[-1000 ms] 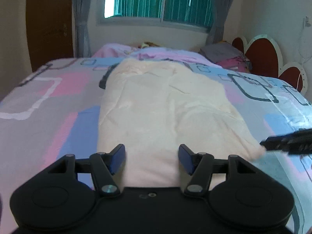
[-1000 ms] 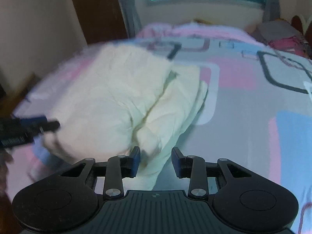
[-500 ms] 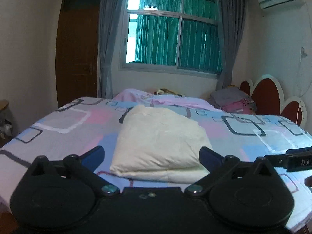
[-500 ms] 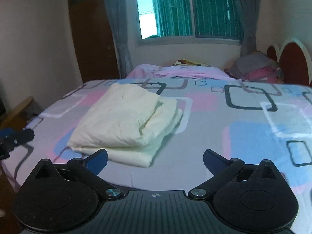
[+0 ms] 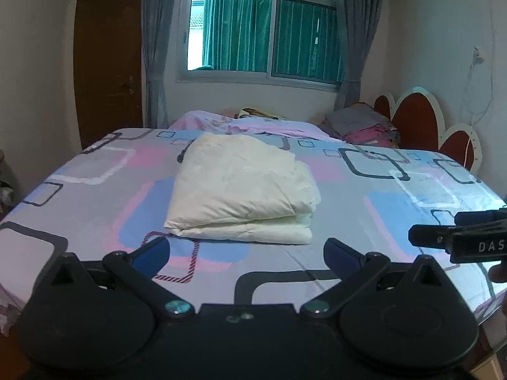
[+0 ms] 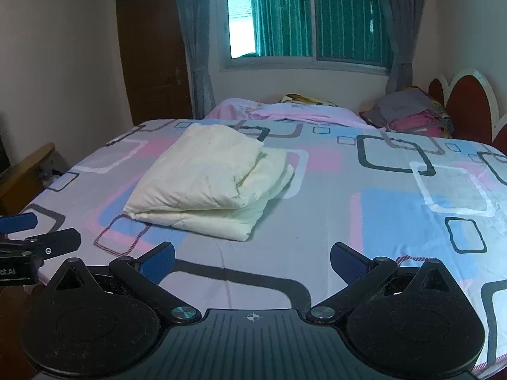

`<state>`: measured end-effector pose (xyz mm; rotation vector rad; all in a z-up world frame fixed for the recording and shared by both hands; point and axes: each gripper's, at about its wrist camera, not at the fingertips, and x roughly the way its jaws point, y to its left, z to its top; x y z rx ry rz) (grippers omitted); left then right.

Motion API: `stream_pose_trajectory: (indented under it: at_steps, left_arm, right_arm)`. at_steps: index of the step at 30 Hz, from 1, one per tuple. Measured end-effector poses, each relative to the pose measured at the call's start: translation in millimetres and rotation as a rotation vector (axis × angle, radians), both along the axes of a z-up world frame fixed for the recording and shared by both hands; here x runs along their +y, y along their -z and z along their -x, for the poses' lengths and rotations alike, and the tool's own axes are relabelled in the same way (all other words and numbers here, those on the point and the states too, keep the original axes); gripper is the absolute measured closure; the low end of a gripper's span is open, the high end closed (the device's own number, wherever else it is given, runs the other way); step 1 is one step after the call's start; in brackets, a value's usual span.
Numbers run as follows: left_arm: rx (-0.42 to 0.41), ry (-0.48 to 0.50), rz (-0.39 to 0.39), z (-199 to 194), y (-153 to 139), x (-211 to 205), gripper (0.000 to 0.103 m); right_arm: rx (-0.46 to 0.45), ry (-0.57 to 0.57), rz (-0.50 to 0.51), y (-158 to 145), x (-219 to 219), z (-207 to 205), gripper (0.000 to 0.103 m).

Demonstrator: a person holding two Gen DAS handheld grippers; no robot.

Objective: Fold large clothes

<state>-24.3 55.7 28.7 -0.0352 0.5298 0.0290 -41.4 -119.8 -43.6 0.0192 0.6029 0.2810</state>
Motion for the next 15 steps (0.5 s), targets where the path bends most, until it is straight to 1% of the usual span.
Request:
stream_pose_trajectory:
  at_steps: [8,15]
  left_arm:
    - [-0.025,-0.017,-0.008,9.2,-6.0,5.9,0.000]
    - [-0.033,-0.016,-0.010,11.8,-6.4,11.2,0.000]
  right_arm:
    - [-0.029,-0.017,0.009,-10.3,8.6,10.5,0.000]
    - [-0.030,-0.024,0.030,-11.4,13.6,14.3,0.000]
